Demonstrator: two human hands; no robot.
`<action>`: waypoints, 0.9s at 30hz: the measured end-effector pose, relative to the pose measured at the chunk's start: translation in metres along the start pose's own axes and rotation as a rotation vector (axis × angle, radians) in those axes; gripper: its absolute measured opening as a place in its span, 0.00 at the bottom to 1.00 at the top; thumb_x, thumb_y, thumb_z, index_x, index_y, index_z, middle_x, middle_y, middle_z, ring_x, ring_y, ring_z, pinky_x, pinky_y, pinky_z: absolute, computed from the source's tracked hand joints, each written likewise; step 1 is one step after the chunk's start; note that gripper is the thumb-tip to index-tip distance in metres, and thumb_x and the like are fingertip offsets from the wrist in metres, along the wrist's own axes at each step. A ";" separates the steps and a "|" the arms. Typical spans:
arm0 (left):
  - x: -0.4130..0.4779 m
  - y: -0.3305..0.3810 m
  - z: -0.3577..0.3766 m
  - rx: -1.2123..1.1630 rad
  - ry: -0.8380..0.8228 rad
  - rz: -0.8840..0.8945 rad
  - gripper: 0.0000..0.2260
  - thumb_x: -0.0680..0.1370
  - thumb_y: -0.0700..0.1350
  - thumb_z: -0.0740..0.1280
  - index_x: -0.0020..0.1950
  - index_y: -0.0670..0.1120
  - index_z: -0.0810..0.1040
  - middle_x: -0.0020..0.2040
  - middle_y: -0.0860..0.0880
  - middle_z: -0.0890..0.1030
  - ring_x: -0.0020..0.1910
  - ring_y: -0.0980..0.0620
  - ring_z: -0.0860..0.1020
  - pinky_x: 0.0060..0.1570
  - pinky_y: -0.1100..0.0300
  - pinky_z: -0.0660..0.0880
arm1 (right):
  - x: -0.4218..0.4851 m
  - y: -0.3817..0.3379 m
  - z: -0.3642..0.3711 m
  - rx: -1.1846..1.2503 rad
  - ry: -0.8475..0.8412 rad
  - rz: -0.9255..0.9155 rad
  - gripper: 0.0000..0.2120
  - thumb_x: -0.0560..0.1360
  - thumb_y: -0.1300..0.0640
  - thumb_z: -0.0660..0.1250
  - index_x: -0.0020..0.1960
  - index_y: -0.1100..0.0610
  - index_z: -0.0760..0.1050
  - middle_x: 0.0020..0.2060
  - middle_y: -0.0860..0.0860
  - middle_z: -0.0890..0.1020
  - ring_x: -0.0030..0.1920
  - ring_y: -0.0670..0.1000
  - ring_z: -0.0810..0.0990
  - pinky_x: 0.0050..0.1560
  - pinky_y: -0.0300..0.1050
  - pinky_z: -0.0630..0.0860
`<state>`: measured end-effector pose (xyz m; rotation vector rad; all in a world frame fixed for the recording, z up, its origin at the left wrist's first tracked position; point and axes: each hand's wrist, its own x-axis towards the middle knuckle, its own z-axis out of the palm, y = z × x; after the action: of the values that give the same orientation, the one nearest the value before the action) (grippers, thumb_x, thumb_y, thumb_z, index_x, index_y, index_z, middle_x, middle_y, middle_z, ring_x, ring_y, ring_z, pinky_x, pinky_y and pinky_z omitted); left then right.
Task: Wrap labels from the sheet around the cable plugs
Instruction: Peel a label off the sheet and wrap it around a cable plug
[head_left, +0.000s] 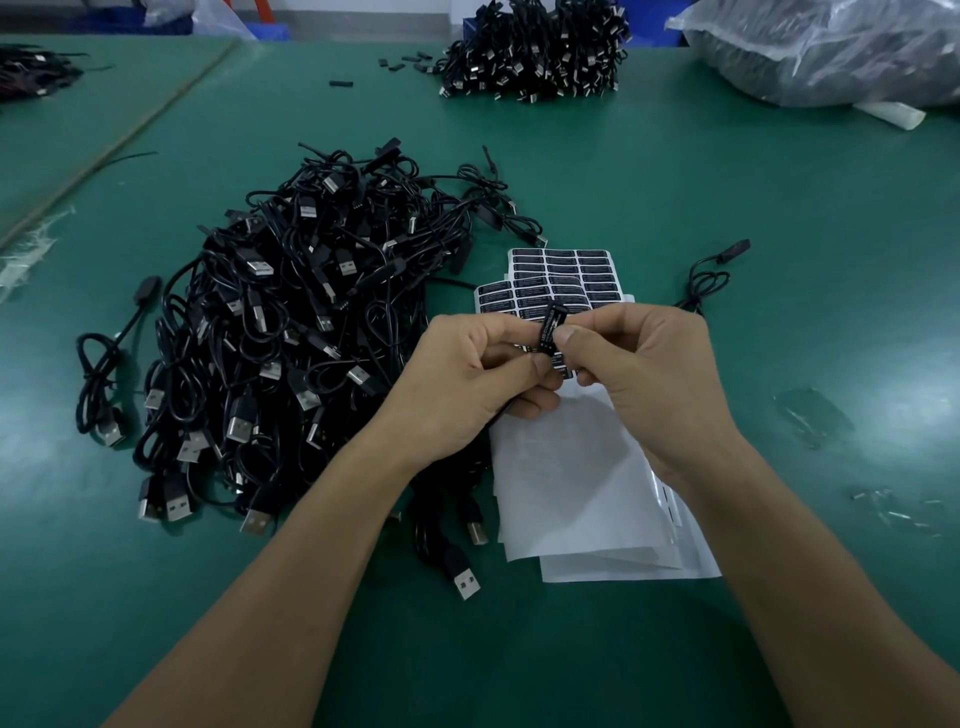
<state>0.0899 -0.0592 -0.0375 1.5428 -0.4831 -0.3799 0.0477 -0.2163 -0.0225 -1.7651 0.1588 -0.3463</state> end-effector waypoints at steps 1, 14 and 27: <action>0.000 0.000 0.000 0.000 0.000 0.001 0.10 0.80 0.34 0.67 0.50 0.48 0.83 0.40 0.46 0.86 0.37 0.53 0.85 0.40 0.62 0.81 | 0.000 0.000 0.000 -0.007 0.001 -0.004 0.11 0.74 0.63 0.73 0.37 0.49 0.81 0.27 0.44 0.82 0.28 0.40 0.76 0.33 0.32 0.74; 0.000 0.001 -0.001 0.000 0.010 -0.005 0.10 0.80 0.34 0.68 0.48 0.49 0.84 0.39 0.47 0.86 0.36 0.52 0.85 0.39 0.62 0.82 | 0.002 0.000 -0.003 0.047 -0.060 0.062 0.07 0.75 0.64 0.72 0.39 0.55 0.82 0.27 0.45 0.80 0.29 0.42 0.75 0.35 0.34 0.74; 0.000 0.001 -0.001 -0.004 0.019 -0.034 0.08 0.80 0.34 0.67 0.50 0.46 0.83 0.39 0.47 0.86 0.36 0.53 0.85 0.39 0.62 0.82 | 0.004 0.003 -0.005 0.146 -0.109 0.133 0.09 0.75 0.64 0.71 0.39 0.55 0.83 0.31 0.52 0.81 0.34 0.47 0.77 0.35 0.36 0.74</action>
<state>0.0901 -0.0585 -0.0362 1.5506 -0.4414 -0.3913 0.0501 -0.2228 -0.0239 -1.6160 0.1678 -0.1613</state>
